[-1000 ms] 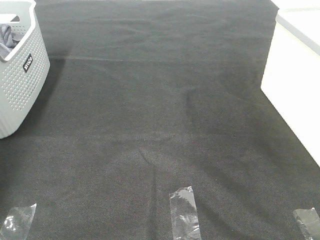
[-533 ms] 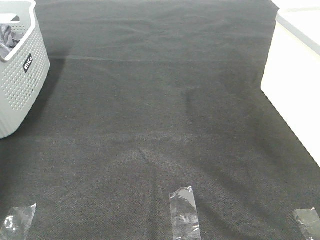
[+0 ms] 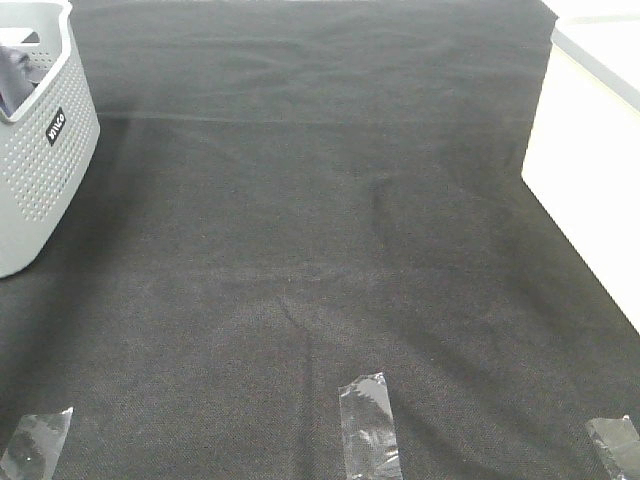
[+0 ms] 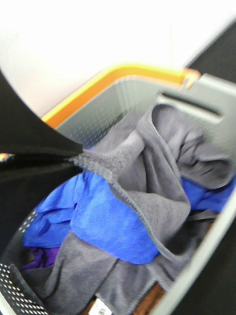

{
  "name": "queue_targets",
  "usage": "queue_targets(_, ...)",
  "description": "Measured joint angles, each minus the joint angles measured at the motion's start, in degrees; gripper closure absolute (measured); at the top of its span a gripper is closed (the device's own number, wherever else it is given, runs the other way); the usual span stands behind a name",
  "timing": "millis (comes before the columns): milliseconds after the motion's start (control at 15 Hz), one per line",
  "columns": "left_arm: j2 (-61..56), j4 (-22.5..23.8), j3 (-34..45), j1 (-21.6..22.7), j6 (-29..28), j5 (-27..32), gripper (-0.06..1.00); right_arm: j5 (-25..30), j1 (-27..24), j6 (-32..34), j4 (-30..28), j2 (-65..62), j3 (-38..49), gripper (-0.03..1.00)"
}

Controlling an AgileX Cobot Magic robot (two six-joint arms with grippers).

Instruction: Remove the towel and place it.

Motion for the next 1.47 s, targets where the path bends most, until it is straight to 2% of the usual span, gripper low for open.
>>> queue_targets(200, -5.90, 0.34, 0.00, -4.30, -1.38, 0.06, 0.94, 0.00, 0.00, 0.00, 0.00, 0.00, 0.00, 0.32)
queue_targets(267, -10.49, 1.66, 0.00, -8.42, -1.66, 0.11, 0.94, 0.00, 0.00, 0.00, 0.00, 0.00, 0.00, 0.32)
queue_targets(533, -18.56, 2.64, 0.00, -17.13, -5.16, 0.40, 0.94, -0.34, 0.00, 0.00, 0.06, 0.00, 0.00, 0.32)
queue_targets(600, -19.88, 2.69, 0.00, -19.77, -5.44, 0.46, 0.94, -1.49, 0.00, -0.34, 0.63, 0.86, -0.34, 0.32)
queue_targets(733, -20.86, 2.75, 0.00, -24.87, -5.50, 0.63, 0.94, -8.14, 0.00, -6.13, 7.05, 5.73, -0.92, 0.32)
queue_targets(867, -20.74, 2.81, 0.00, -29.28, -5.56, 0.97, 0.94, -16.62, 0.00, -20.23, 21.83, 13.98, -0.92, 0.32)
queue_targets(1000, -20.23, 2.86, 0.00, -33.92, -5.56, 0.97, 0.94, -20.11, 0.00, -38.85, 37.47, 23.03, -0.92, 0.32)
queue_targets(1133, -19.60, 2.86, 0.00, -37.01, -5.67, 0.97, 0.94, -20.74, 0.00, -58.84, 53.86, 33.52, -1.09, 0.32)
queue_targets(1200, -19.48, 2.86, 0.00, -37.59, -5.67, 0.97, 0.94, -20.74, 0.00, -63.48, 57.81, 36.38, -1.09, 0.32)
queue_targets(1267, -19.25, 2.86, 0.00, -38.62, -5.90, 0.97, 0.94, -20.17, 0.00, -71.33, 64.00, 41.42, -1.09, 0.30)
queue_targets(1467, -18.85, 2.81, 0.00, -40.57, -7.28, 0.97, 0.94, -18.74, 0.00, -92.25, 79.93, 55.81, -1.09, 0.14)
